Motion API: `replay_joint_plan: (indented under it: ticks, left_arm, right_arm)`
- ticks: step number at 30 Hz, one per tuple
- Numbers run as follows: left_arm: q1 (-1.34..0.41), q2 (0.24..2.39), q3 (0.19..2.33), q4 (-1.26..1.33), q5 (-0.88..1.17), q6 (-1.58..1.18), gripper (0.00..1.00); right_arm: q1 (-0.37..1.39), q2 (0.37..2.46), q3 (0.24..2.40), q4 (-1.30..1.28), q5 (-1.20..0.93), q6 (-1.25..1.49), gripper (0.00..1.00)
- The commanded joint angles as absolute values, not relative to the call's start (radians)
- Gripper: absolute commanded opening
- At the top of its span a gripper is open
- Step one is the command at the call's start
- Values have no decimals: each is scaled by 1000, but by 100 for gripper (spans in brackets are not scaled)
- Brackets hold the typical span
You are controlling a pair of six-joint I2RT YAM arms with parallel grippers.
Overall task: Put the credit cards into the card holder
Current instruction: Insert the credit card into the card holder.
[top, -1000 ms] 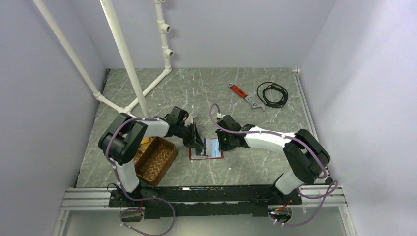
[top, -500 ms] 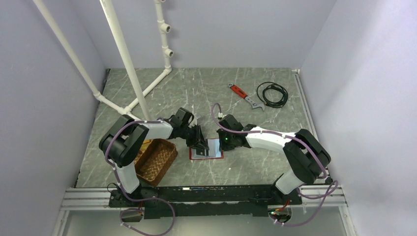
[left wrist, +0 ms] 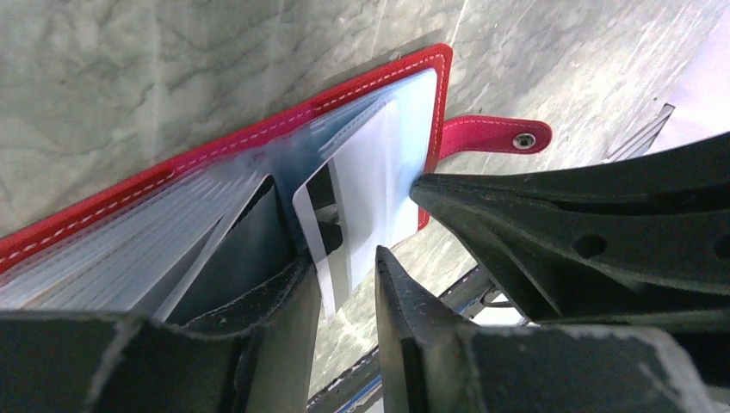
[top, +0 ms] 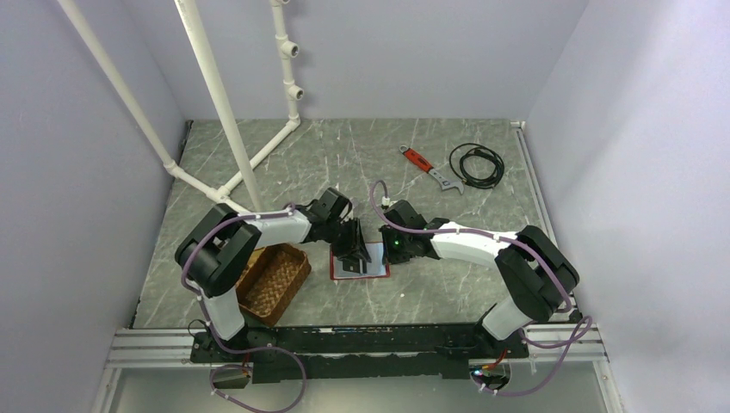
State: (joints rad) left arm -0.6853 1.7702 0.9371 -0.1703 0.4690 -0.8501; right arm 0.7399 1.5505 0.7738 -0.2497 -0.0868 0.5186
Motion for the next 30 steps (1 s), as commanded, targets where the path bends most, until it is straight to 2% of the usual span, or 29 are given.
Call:
replay_joint_plan:
  ticks: [1, 18, 24, 27, 30]
  left_arm:
    - [-716, 1816, 970, -140, 475, -855, 34]
    - [-735, 1843, 1008, -140, 511, -854, 50]
    - [-708, 1760, 1022, -299, 459, -773, 60]
    - [-691, 1728, 1035, -362, 491, -734, 73]
    - [-682, 1683, 1045, -401, 502, -708, 76]
  right_arm:
    - [731, 1564, 736, -198, -144, 534, 0]
    - [652, 1539, 681, -125, -274, 571, 0]
    - [621, 1517, 692, -152, -288, 541, 0]
    - [603, 1495, 700, -172, -305, 516, 0]
    - [597, 1465, 710, -188, -327, 495, 0]
